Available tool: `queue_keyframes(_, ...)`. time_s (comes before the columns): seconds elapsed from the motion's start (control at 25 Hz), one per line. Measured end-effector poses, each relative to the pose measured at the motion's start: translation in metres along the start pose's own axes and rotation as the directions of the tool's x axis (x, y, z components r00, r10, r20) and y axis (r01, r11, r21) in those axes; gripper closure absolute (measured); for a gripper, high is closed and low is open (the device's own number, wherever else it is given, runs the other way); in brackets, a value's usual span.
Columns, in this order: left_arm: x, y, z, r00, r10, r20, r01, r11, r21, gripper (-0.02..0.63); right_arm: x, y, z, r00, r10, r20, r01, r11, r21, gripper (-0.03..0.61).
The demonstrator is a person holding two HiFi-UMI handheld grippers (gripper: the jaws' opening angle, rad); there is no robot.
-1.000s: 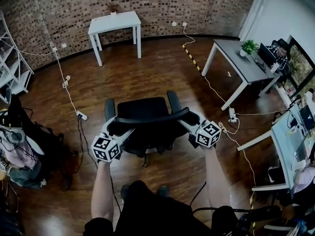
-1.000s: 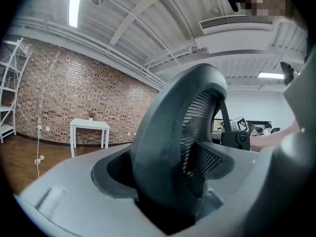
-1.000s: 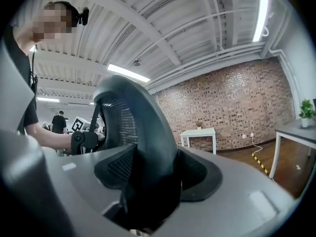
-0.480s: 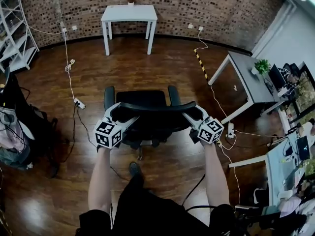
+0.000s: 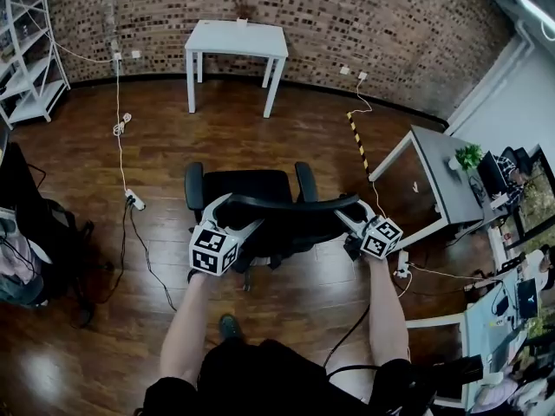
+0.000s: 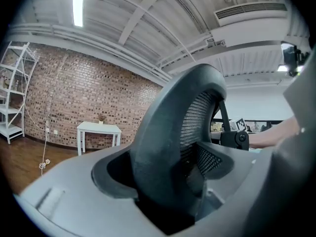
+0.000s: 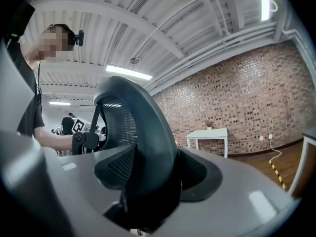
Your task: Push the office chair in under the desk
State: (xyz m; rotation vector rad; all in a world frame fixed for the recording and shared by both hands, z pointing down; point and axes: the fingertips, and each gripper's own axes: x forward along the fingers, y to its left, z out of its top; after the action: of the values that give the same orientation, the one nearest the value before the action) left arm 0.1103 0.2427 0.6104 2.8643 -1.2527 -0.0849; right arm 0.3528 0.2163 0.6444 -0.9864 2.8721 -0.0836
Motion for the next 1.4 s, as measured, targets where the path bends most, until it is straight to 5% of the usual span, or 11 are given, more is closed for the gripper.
queue_keyframes(0.44, 0.131, 0.059, 0.003, 0.998, 0.054, -0.013, -0.054, 0.998, -0.022, 0.147, 0.06, -0.137, 0.02, 0.998, 0.056, -0.004, -0.056, 0.998, -0.006, 0.333)
queue_keyframes(0.8, 0.233, 0.06, -0.001, 0.992, 0.124, -0.025, -0.125, 0.992, -0.022, 0.146, 0.066, -0.243, 0.03, 0.988, 0.15, -0.024, -0.15, 0.989, 0.001, 0.333)
queue_keyframes(1.4, 0.285, 0.138, 0.035, 0.985, 0.169, -0.031, -0.17, 0.985, -0.026, 0.147, 0.152, -0.306, 0.066, 0.984, 0.178, -0.02, -0.178, 0.984, 0.008, 0.331)
